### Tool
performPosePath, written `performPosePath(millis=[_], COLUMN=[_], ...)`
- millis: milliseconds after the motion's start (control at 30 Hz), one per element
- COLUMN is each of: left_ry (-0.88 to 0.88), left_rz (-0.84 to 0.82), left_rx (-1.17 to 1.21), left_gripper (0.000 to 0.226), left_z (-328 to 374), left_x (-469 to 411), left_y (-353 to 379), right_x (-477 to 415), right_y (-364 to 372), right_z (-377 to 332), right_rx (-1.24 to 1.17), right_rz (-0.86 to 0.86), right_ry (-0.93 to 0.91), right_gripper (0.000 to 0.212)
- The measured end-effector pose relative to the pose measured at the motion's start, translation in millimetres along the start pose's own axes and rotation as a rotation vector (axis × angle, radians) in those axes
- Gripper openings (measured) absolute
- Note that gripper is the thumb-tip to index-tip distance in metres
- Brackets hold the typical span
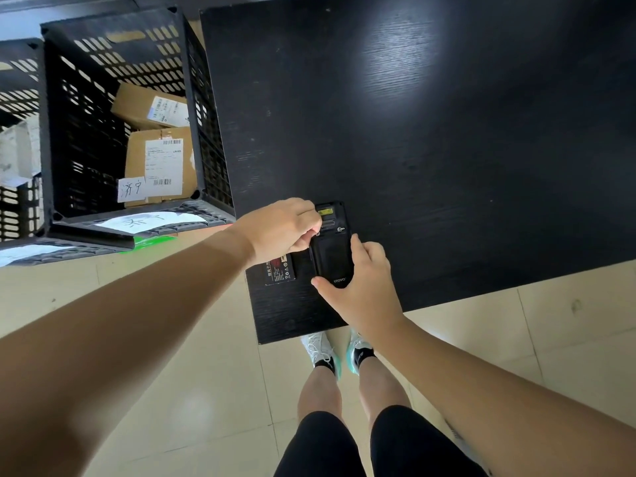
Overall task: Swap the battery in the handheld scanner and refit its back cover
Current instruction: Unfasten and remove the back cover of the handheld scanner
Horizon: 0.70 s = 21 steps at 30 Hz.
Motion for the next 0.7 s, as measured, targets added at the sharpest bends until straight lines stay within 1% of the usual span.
performPosePath(millis=[33, 67, 233, 367, 467, 600, 700], left_ry=[0.013, 0.025, 0.118, 0.204, 0.217, 0.202, 0.208], left_rz=[-0.003, -0.013, -0.057, -0.074, -0.112, -0.191, -0.255], left_rx=[-0.018, -0.024, -0.051, -0.082, -0.071, -0.115, -0.109], left_gripper=[0.011, 0.008, 0.010, 0.008, 0.010, 0.009, 0.017], left_z=[-1.6, -2.6, -5.3, -5.4, -8.0, -12.0, -9.7], left_x=[-0.5, -0.9, -4.6, -7.2, -8.9, -12.1, -15.9], left_y=[0.2, 1.0, 2.1, 0.5, 2.7, 6.1, 3.7], right_x=[0.1, 0.1, 0.2, -0.4, -0.7, -0.5, 0.2], right_y=[0.1, 0.3, 0.7, 0.7, 1.1, 1.8, 1.9], right_z=[0.2, 0.5, 1.1, 0.9, 0.2, 0.8, 0.7], right_rx=[-0.001, 0.000, 0.006, -0.002, 0.015, 0.020, 0.024], right_rz=[0.001, 0.000, -0.001, -0.014, -0.022, -0.034, -0.027], right_ry=[-0.001, -0.003, -0.018, -0.018, -0.020, -0.017, -0.024], right_gripper=[0.099, 0.099, 0.101, 0.101, 0.101, 0.101, 0.101])
Point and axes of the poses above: each hand's wrist, its own x-axis away from the middle knuckle, its own y-axis out of the palm, z = x × y, the point moved 6 cm from there along -x, towards the middle knuckle, and after that the axes turned 3 degrees about -y, right-handed, at the moved point
